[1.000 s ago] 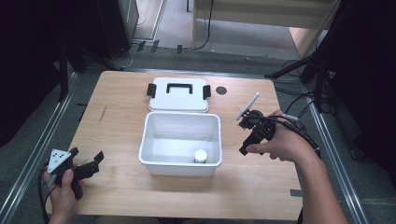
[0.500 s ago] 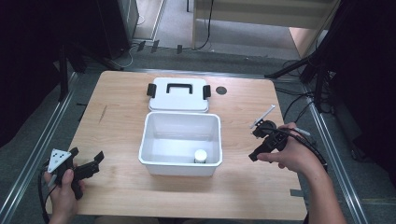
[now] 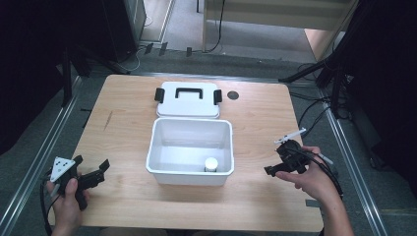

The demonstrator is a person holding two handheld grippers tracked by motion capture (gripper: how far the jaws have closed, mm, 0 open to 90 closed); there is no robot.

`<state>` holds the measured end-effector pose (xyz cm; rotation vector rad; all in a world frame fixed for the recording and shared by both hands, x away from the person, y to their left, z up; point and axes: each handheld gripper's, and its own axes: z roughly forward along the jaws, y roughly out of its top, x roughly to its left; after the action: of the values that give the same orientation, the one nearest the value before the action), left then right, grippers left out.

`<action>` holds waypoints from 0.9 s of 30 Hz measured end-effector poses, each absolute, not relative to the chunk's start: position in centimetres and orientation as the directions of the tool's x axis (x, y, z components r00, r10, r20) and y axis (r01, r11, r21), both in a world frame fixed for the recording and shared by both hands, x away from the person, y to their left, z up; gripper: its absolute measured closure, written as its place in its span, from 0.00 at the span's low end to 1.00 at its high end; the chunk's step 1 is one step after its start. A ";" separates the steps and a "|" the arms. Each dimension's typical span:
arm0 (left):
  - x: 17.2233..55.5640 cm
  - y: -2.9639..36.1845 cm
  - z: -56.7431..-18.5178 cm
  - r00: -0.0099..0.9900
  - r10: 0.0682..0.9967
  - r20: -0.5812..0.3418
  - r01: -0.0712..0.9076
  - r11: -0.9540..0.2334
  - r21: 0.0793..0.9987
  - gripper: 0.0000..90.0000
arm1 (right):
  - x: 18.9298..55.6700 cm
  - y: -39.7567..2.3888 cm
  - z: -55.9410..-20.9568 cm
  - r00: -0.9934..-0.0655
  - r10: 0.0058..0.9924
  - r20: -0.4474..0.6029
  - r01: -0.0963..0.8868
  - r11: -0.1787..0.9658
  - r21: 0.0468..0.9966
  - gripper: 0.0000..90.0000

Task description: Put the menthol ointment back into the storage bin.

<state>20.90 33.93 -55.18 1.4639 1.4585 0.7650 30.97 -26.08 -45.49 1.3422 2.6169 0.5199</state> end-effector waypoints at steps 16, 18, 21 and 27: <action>20.9 33.9 -55.2 0.110 0.981 -0.157 0.418 0.097 0.903 0.01 | 28.3 -30.2 -49.8 -0.517 0.855 0.034 0.678 0.384 0.627 0.23; 20.9 33.8 -55.2 0.111 0.982 -0.156 0.420 0.096 0.902 0.01 | 27.9 -30.7 -50.3 -0.514 0.857 0.036 0.661 0.368 0.654 0.23; 20.9 33.8 -55.2 0.111 0.982 -0.154 0.420 0.094 0.903 0.01 | 27.2 -31.5 -51.0 -0.500 0.865 0.045 0.647 0.338 0.684 0.23; 20.9 33.8 -55.2 0.109 0.981 -0.160 0.418 0.100 0.903 0.01 | 25.9 -33.1 -52.1 -0.470 0.880 0.065 0.621 0.278 0.733 0.24</action>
<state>20.85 33.85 -55.18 1.4669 1.4581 0.7732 25.94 -33.09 -52.09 1.3616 2.1991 1.0140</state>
